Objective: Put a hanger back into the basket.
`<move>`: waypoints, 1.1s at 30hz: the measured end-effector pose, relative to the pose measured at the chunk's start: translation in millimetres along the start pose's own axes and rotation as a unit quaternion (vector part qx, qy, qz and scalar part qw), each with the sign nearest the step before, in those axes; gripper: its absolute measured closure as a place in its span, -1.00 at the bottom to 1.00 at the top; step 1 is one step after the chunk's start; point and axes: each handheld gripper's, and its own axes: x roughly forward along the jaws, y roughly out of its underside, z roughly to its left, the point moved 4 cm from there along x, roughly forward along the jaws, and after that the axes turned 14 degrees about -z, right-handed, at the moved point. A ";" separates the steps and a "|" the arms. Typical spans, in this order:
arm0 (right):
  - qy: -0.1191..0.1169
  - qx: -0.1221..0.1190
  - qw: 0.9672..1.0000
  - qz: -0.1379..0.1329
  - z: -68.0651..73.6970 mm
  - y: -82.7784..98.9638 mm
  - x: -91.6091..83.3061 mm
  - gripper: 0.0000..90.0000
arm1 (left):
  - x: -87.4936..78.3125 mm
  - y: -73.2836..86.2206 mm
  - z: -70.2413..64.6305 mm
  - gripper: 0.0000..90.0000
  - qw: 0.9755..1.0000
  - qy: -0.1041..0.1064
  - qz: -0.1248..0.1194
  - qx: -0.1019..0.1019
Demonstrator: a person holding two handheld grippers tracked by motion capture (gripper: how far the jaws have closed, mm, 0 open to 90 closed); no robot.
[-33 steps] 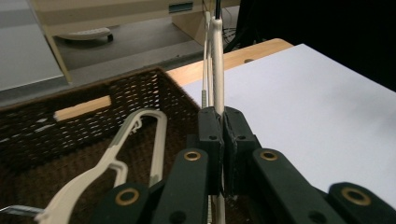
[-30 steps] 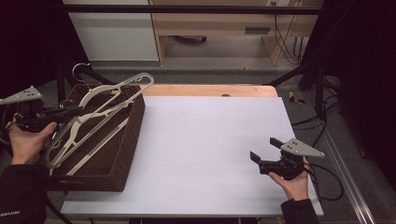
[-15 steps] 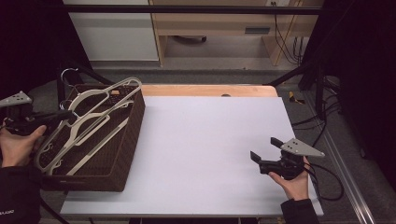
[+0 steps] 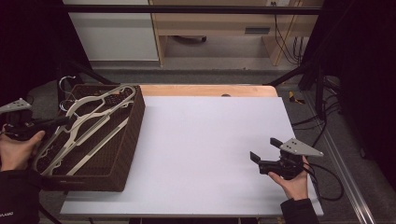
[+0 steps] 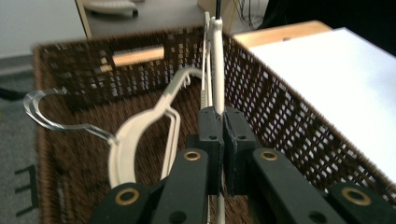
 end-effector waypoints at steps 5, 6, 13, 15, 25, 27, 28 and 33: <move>0.001 0.001 1.000 0.002 0.0 0.3 -0.1 -0.84 | 16.0 18.0 -4.8 0.93 1.000 0.002 0.023 -0.009; 0.000 0.001 1.000 0.001 -0.3 0.2 -0.3 -0.84 | 19.8 22.5 -5.5 0.93 0.999 -0.002 0.031 -0.012; 0.001 0.001 1.000 0.001 -0.1 0.2 -0.1 -0.85 | 23.3 33.5 -3.1 0.88 0.995 -0.066 0.070 -0.022; 0.000 0.001 1.000 0.002 0.4 0.7 0.4 -0.85 | 25.6 36.4 -3.5 0.83 0.990 -0.092 0.102 -0.004; -0.001 0.005 1.000 -0.002 0.1 -0.7 -0.9 -0.85 | 10.5 23.3 -14.8 0.57 0.990 -0.128 0.062 -0.011; 0.001 0.005 1.000 0.000 -0.2 -0.3 -0.9 -0.85 | 8.1 17.7 -29.1 0.47 0.993 -0.114 0.036 -0.007; 0.000 0.003 1.000 0.001 -0.3 -0.1 -0.9 -0.85 | 7.7 16.2 -34.4 0.42 0.994 -0.108 0.027 -0.010; 0.000 0.003 1.000 -0.003 -0.6 -1.2 -2.2 -0.86 | 8.3 9.3 -67.8 0.13 0.998 -0.064 -0.011 0.002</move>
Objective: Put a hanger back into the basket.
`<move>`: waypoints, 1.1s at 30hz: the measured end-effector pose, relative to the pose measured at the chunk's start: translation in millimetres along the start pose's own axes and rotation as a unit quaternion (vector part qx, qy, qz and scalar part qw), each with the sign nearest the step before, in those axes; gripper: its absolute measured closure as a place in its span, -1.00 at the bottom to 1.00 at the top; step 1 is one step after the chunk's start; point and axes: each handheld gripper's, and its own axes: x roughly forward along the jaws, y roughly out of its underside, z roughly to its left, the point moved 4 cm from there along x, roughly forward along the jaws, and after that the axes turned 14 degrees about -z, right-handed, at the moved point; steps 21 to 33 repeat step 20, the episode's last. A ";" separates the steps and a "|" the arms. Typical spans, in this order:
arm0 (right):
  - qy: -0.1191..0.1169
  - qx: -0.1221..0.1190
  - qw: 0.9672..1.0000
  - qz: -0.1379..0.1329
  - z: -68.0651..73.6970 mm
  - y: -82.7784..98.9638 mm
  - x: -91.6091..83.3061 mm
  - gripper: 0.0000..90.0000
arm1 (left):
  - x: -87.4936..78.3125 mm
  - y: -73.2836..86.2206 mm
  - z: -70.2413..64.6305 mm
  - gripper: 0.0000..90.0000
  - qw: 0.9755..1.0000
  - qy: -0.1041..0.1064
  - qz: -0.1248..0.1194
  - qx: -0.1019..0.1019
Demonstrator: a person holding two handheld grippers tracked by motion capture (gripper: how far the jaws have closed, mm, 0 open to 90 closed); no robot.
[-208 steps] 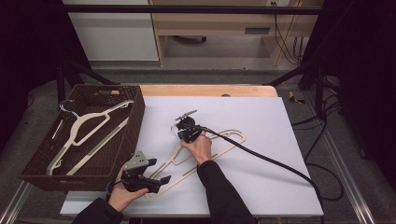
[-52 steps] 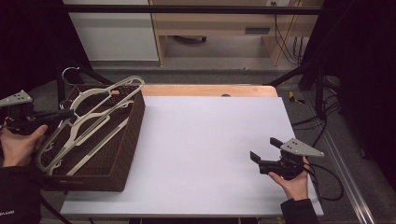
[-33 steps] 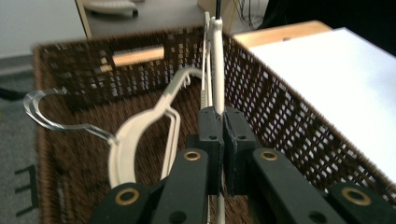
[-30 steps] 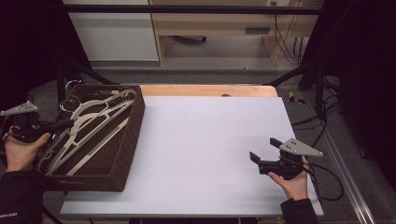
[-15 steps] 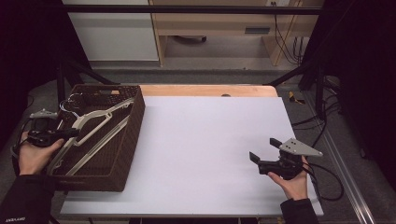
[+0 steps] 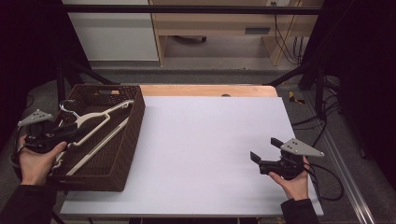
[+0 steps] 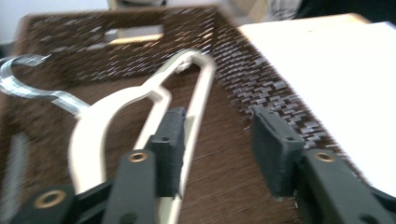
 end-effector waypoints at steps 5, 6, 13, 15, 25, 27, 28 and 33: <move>0.002 0.004 1.000 -0.004 -1.4 -1.0 -2.5 -0.87 | 1.2 1.9 -33.4 -0.09 0.999 0.042 -0.030 0.001; 0.002 0.002 1.000 -0.005 -1.8 -1.1 -2.8 -0.87 | 1.8 3.1 -40.0 -0.12 0.998 0.049 -0.036 0.003; 0.003 0.009 1.000 -0.010 -5.0 -1.9 -7.5 -0.88 | 13.8 18.9 -83.4 -0.62 0.993 0.090 -0.066 0.022; 0.002 0.009 1.000 -0.011 -7.1 -1.8 -9.5 -0.88 | 18.3 24.5 -93.3 -0.73 0.992 0.105 -0.064 0.021; 0.005 0.013 1.000 -0.011 -11.7 0.1 -13.6 -0.89 | 28.0 40.9 -106.8 -0.78 0.991 0.122 -0.058 0.023; 0.005 0.013 1.000 -0.011 -11.7 0.1 -13.6 -0.89 | 28.0 40.9 -106.8 -0.78 0.991 0.122 -0.058 0.023; 0.005 0.013 1.000 -0.011 -11.7 0.1 -13.6 -0.89 | 28.0 40.9 -106.8 -0.78 0.991 0.122 -0.058 0.023; 0.005 0.013 1.000 -0.011 -11.7 0.1 -13.6 -0.89 | 28.0 40.9 -106.8 -0.78 0.991 0.122 -0.058 0.023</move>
